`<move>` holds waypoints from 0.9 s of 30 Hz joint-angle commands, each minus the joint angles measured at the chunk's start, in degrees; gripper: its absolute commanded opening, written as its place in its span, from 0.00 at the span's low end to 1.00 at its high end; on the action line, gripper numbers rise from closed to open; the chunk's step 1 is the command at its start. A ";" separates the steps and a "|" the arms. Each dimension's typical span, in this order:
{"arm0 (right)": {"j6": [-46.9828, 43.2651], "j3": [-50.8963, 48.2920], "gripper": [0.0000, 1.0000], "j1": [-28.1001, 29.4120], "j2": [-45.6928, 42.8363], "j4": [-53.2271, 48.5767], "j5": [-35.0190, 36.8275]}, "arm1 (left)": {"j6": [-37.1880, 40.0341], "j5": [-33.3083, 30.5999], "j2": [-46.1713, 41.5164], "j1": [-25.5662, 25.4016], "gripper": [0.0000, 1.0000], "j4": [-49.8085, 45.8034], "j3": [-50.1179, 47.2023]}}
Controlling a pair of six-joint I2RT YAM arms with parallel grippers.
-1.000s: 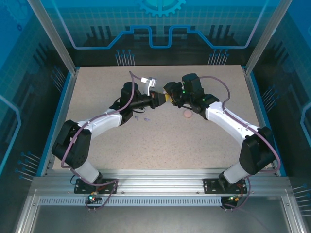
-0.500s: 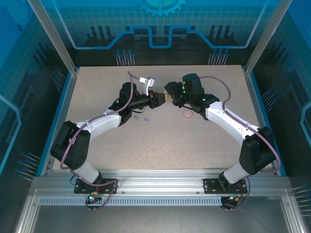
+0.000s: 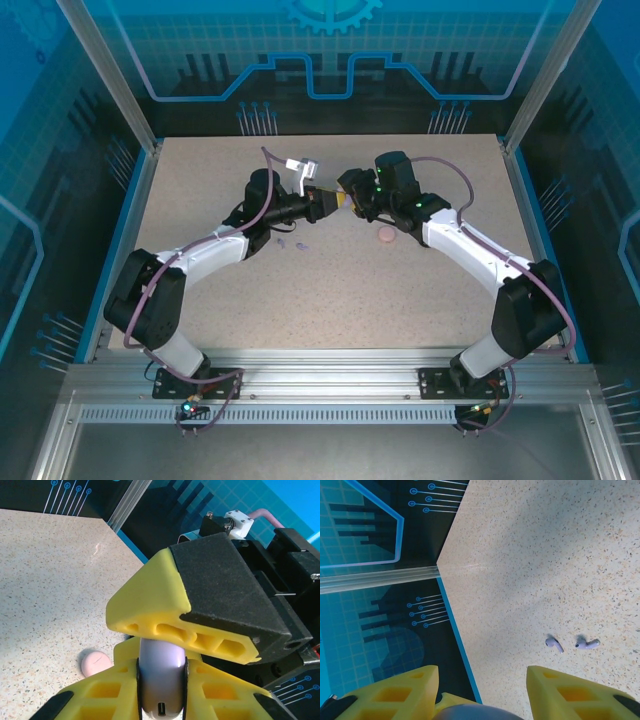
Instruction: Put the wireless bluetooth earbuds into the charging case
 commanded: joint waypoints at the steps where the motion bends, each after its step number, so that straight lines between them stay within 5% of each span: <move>1: 0.42 1.11 0.31 0.21 0.41 0.23 -0.54 | -0.24 1.63 0.15 0.00 0.05 1.57 1.21; 8: 0.52 2.22 0.35 -0.27 0.49 0.20 -0.33 | -0.76 2.61 0.61 -0.09 0.00 1.28 1.59; 14: -1.83 4.09 0.80 -2.41 -0.90 -1.64 0.57 | -0.76 2.94 0.33 -0.06 0.00 1.33 1.18; 18: -6.05 3.02 0.86 -5.35 -4.88 -3.71 0.91 | -0.64 2.99 0.29 -0.01 0.00 1.22 1.26; 23: -20.40 -2.51 0.86 -11.27 -11.80 -3.39 -5.07 | -0.51 3.77 0.17 0.00 0.00 1.22 1.26; 27: -41.96 -6.19 0.85 -14.34 -15.62 -4.01 -14.92 | -0.52 4.97 0.33 0.06 0.00 1.49 1.43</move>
